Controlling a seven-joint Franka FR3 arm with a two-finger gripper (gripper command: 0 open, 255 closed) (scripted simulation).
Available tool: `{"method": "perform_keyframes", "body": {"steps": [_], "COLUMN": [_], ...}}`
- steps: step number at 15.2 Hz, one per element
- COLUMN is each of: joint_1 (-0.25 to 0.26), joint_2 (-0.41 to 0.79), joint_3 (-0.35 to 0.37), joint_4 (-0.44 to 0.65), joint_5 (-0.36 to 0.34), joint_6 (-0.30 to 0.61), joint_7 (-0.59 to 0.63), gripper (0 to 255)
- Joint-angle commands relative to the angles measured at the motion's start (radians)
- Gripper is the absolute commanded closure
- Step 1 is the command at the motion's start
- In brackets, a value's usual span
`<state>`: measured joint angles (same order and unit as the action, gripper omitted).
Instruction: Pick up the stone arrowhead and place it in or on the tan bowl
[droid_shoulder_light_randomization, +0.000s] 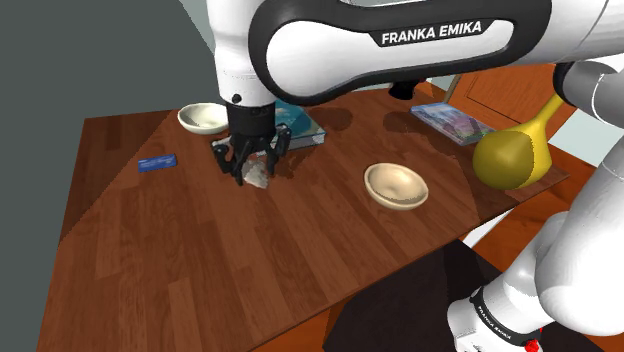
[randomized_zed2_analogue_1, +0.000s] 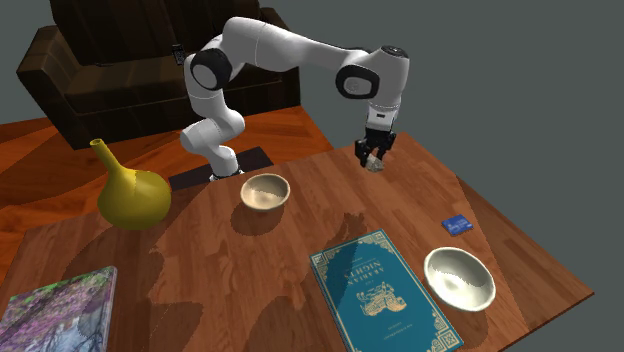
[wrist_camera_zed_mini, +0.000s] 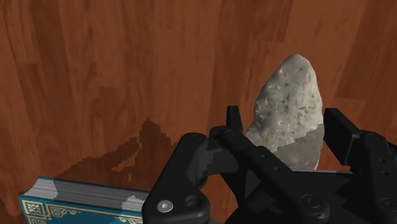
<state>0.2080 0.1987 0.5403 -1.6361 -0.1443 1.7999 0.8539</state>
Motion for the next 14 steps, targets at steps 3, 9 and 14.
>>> {"method": "perform_keyframes", "body": {"steps": [3, 9, 14], "joint_1": [-0.021, -0.100, -0.126], "joint_2": [-0.052, -0.296, -0.473], "joint_3": [-0.003, -0.058, -0.134], "joint_4": [-0.034, -0.295, -0.470], "joint_5": [0.028, 0.150, 0.216], "joint_6": [-0.009, 0.046, 0.057], "joint_7": [-0.028, -0.186, -0.318], "gripper": [255, 255, 255]}}
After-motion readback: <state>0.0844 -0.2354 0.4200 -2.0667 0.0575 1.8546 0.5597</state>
